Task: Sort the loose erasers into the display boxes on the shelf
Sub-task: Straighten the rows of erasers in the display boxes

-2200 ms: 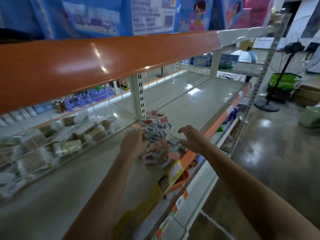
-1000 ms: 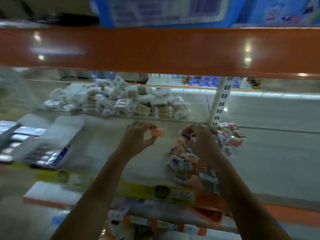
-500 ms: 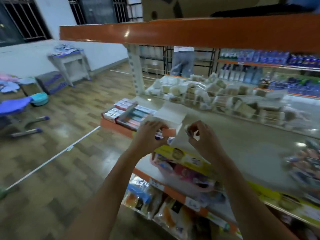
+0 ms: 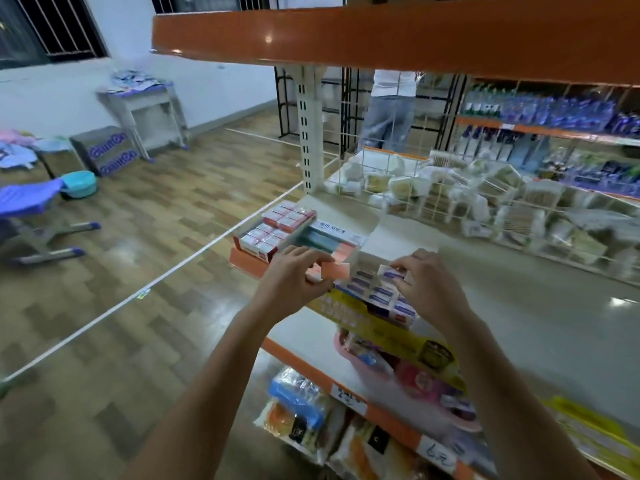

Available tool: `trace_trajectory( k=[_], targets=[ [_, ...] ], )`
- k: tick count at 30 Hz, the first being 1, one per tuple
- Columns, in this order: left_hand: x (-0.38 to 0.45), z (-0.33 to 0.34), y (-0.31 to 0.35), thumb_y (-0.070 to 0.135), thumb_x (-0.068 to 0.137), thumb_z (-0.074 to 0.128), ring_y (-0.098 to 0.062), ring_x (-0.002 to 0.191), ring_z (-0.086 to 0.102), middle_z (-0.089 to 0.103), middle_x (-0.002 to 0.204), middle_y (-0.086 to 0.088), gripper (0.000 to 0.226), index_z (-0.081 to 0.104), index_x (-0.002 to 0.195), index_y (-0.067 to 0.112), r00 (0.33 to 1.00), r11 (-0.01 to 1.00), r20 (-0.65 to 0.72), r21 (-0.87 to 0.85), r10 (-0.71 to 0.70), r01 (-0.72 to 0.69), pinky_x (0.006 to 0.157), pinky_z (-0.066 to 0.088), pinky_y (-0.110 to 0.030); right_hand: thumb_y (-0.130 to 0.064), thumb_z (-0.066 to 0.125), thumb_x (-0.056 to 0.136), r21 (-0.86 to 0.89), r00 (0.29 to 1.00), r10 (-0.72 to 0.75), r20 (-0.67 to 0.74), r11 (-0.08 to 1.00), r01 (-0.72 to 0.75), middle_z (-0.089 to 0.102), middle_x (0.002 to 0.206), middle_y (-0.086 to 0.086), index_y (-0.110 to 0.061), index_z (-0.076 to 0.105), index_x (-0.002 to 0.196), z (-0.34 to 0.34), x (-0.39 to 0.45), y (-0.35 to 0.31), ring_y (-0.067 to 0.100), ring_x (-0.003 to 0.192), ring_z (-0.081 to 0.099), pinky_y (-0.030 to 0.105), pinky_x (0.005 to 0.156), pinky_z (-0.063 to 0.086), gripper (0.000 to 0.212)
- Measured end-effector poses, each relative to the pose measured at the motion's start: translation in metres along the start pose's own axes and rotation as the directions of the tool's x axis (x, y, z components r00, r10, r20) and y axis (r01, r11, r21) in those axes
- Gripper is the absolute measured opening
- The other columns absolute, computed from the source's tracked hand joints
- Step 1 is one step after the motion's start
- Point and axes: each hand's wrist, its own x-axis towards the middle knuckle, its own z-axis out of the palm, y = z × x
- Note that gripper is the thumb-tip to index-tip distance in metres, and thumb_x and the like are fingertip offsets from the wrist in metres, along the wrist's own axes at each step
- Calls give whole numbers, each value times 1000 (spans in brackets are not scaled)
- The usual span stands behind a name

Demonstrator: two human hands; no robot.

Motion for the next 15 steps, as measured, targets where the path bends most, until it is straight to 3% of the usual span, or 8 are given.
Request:
trace_trajectory(
  k=[8,12,15],
  targets=[
    [60,17,-24,27,80,71,-15,95,58,67,102,5,29,66,108,21,991,994,95,-66,95,-89,80,47,-32,-16,60,86,-95,995,68,77,994,-61,58,97,1,-14,63,98,18,22,8,17,97,48,25,75,38,12],
    [72,24,-34,26,82,70,-14,100,54,60,100,15,29,65,110,23,989,992,129,-113,72,-58,83,45,-30,-18,59,89,-94,988,111,103,990,-101,56,95,0,-14,63,96,26,22,7,10,84,38,19,70,29,9],
    [77,24,-45,26,81,71,-11,99,52,55,97,19,29,66,109,25,989,990,127,-128,72,-56,84,45,-30,-19,62,88,-69,982,156,105,986,-149,54,94,-2,-14,63,96,28,22,3,12,85,46,20,71,34,10]
  ],
)
